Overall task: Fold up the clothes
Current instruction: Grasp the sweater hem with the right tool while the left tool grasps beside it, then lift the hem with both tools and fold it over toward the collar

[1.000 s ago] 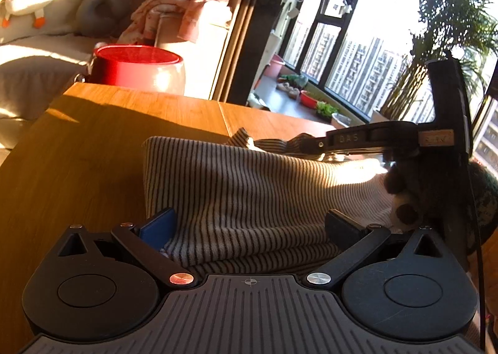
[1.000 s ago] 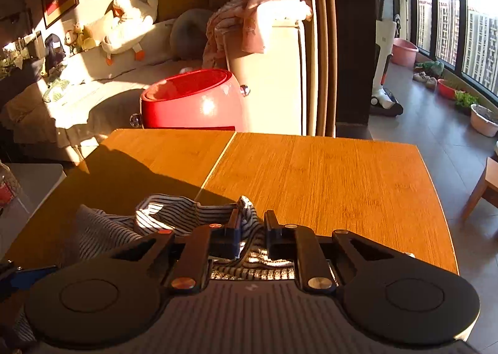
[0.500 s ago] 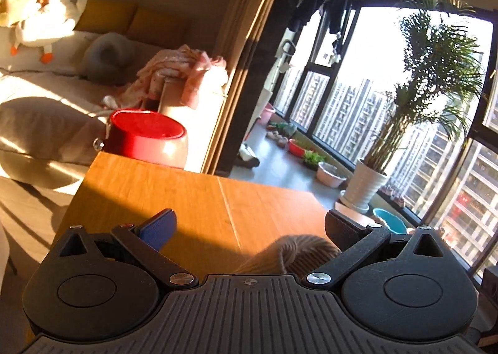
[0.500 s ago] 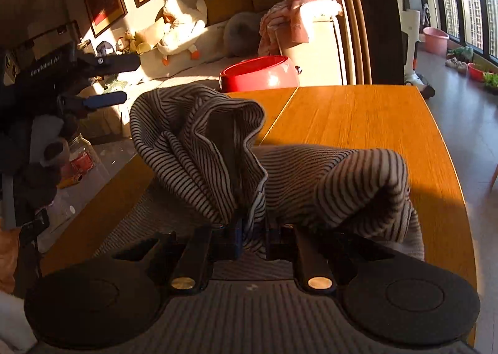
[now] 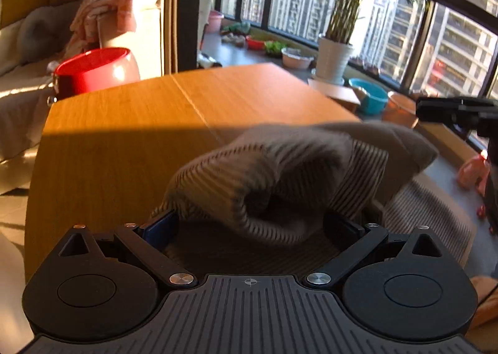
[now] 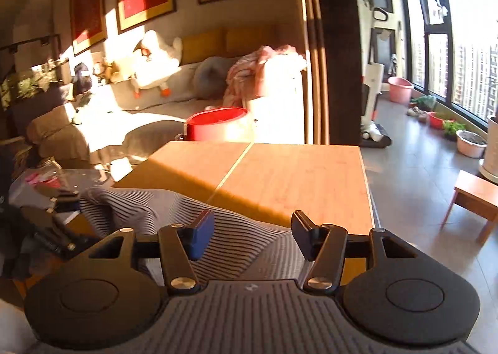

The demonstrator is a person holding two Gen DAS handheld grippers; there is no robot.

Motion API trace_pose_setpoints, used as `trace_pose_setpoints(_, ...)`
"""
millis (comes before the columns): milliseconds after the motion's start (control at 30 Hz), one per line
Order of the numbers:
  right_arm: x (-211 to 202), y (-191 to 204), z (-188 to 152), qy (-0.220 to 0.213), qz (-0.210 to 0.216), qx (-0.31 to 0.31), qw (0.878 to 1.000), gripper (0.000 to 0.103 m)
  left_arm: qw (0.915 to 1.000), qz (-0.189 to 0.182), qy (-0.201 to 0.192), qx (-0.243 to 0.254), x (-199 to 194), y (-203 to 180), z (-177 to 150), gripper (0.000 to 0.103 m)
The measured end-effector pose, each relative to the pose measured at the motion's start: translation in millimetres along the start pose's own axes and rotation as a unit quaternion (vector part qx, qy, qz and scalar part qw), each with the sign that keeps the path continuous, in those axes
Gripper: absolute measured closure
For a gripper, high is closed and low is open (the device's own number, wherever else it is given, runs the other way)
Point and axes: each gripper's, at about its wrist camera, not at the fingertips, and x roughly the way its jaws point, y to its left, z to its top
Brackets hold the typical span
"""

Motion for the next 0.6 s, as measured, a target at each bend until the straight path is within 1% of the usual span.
trace_pose_setpoints(67,19.2,-11.8,-6.1,0.031,-0.007,0.027,0.999,0.048,0.9990,-0.015,-0.017,-0.037,-7.8,10.5,5.8,0.004)
trace_pose_setpoints(167,40.5,-18.9,-23.0,0.070,-0.007,0.050,0.996,0.047,0.9940,-0.037,-0.043,-0.093,-19.5,26.3,14.4,0.004)
trace_pose_setpoints(267,51.6,-23.8,-34.5,0.083,-0.002,0.071,0.994,0.045,0.9847,-0.059,-0.068,-0.149,-31.2,42.1,23.0,0.003)
trace_pose_setpoints(300,53.5,-24.0,-35.8,0.083,-0.003,0.070,0.994,0.045,0.9788,-0.071,-0.073,-0.178,-29.5,47.2,30.3,0.003)
trace_pose_setpoints(433,56.7,-23.0,-40.0,0.087,-0.009,0.066,0.994,0.043,0.9676,-0.086,-0.050,-0.232,3.2,55.6,49.6,0.005)
trace_pose_setpoints(467,58.1,-20.6,-38.6,0.088,-0.011,0.063,0.994,0.043,0.9690,-0.078,-0.040,-0.231,10.4,53.4,49.1,0.006)
trace_pose_setpoints(533,54.9,-19.9,-40.1,0.090,-0.012,0.058,0.994,0.043,0.9757,-0.059,-0.025,-0.210,19.8,49.6,42.7,0.018)
trace_pose_setpoints(600,53.2,-21.9,-43.6,0.095,-0.014,0.056,0.994,0.043,0.9809,-0.047,-0.023,-0.187,17.9,45.5,34.6,0.023)
